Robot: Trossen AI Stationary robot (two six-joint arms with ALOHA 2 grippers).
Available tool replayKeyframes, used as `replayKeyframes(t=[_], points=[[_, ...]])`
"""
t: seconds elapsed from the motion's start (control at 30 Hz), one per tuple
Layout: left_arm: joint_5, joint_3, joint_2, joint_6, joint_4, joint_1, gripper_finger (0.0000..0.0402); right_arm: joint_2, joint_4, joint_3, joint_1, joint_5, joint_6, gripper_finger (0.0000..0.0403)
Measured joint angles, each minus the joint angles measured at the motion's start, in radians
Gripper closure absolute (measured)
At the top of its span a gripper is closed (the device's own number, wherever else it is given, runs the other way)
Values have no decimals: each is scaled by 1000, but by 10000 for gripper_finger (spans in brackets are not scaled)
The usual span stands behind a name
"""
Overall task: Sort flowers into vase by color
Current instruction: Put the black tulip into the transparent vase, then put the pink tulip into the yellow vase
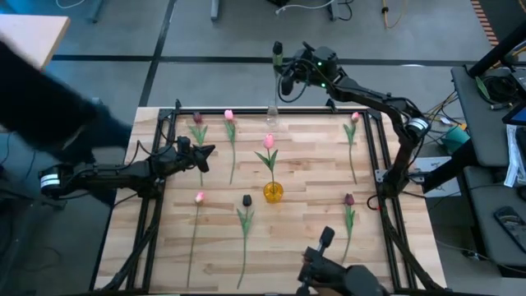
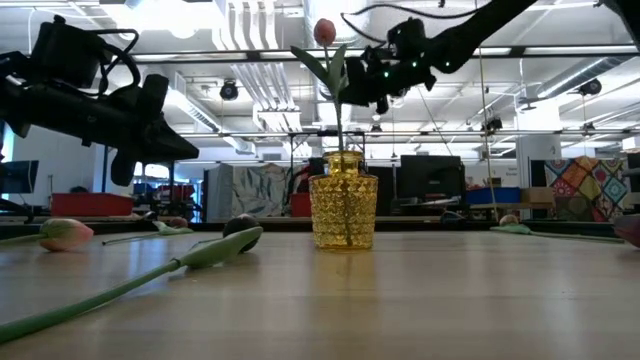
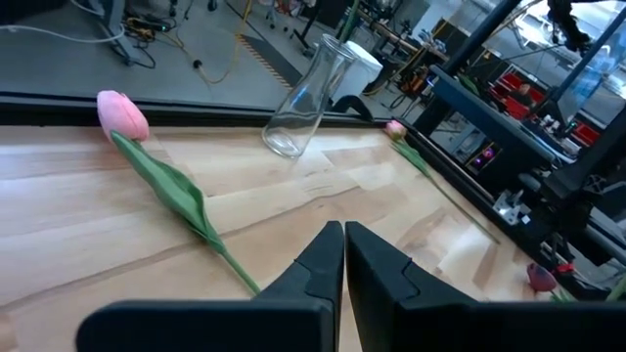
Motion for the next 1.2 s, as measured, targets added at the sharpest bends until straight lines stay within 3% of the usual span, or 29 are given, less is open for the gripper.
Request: replayKeyframes(t=[0.57,0.97,1.2], points=[[-15,0,0,27,9,0,402,70,-72,3,12,-11,-23,387],[-15,0,0,31,9,0,402,31,-139,5,22,-11,-32,270],[-15,0,0,31,9,0,402,-45,-200,5,26,-11,-50,248]])
